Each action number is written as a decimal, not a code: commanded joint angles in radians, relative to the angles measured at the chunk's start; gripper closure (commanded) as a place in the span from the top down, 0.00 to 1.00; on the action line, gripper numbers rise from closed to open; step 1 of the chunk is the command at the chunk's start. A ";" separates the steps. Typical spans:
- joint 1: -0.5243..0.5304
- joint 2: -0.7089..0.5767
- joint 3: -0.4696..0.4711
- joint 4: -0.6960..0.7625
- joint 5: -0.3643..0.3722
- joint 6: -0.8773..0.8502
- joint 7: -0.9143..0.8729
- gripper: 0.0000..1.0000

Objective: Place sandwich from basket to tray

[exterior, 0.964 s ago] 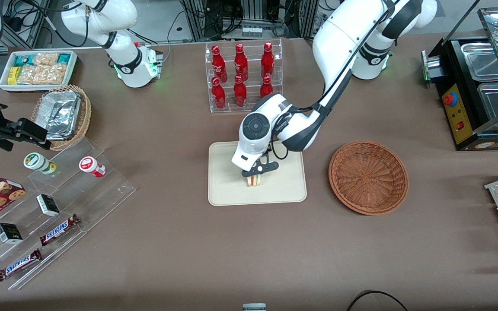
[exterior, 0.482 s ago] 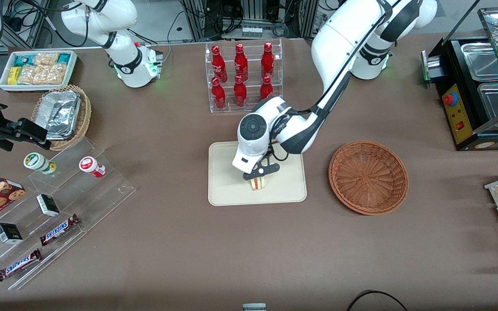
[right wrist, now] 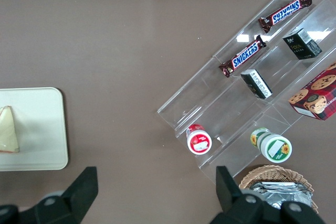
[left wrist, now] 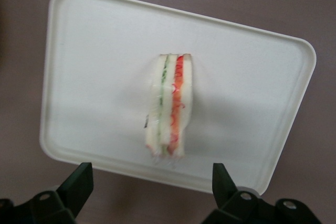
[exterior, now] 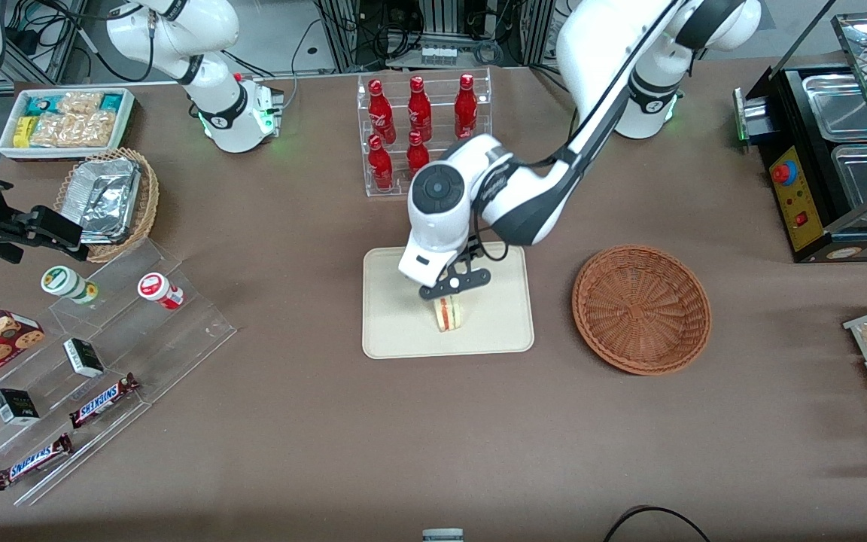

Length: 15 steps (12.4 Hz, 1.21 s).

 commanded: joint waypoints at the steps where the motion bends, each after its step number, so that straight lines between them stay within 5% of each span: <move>1: 0.000 -0.082 0.026 -0.022 0.062 -0.108 0.099 1.00; 5: 0.092 -0.147 0.054 -0.047 0.075 -0.223 0.134 1.00; 10: 0.270 -0.321 0.055 -0.240 0.070 -0.248 0.491 1.00; 15: 0.437 -0.452 0.054 -0.261 0.043 -0.384 0.786 1.00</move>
